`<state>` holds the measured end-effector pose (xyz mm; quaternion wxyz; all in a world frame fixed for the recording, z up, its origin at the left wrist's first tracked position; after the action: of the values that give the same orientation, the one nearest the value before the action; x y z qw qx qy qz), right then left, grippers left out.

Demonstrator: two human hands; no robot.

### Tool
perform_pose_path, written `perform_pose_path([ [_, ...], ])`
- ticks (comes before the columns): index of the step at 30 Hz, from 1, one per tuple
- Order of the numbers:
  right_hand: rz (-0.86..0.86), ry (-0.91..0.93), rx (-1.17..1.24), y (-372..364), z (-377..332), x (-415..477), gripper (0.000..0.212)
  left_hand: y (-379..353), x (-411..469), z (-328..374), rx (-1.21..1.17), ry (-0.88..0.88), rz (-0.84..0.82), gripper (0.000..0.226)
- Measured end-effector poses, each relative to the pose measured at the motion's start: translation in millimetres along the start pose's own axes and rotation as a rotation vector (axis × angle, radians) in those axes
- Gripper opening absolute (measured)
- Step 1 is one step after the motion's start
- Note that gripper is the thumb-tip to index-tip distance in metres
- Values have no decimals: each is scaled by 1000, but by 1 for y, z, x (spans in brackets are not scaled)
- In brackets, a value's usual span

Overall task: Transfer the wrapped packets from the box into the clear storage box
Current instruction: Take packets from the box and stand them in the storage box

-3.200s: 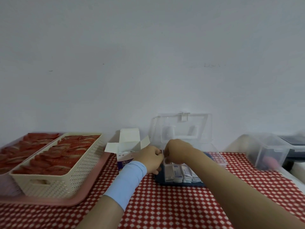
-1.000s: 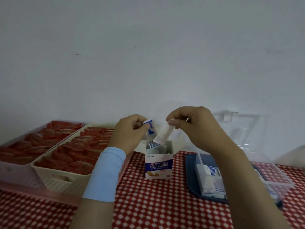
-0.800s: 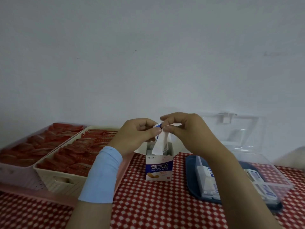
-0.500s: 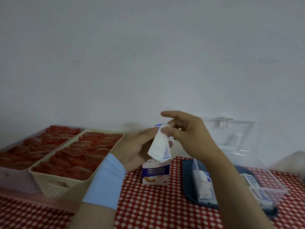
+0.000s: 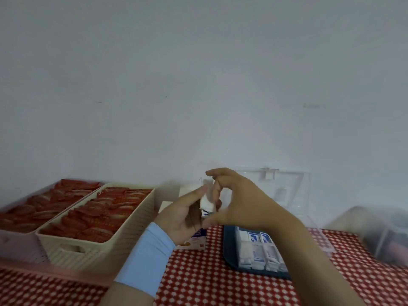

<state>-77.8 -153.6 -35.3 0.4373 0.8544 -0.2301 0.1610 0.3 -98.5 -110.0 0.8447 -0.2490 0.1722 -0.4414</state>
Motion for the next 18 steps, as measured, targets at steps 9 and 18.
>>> perform_pose_path([
  [9, 2, 67, -56, 23, -13, -26, 43, -44, -17, -17, -37, 22, -59, 29],
  [18, 37, 43, -46, 59, -8, -50, 39, -80, -24, -25, -23, 14, -120, 25],
])
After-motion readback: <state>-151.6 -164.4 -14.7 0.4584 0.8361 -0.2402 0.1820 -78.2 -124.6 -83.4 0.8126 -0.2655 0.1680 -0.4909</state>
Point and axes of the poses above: each hand's wrist, its own x-axis towards the middle knuckle, its own y-axis out of the back of the hand, z = x × y, the point moved 9 cm from there along x, towards the middle knuckle, and after that the axes turned 7 degrees about z, right-handed, at the moved point
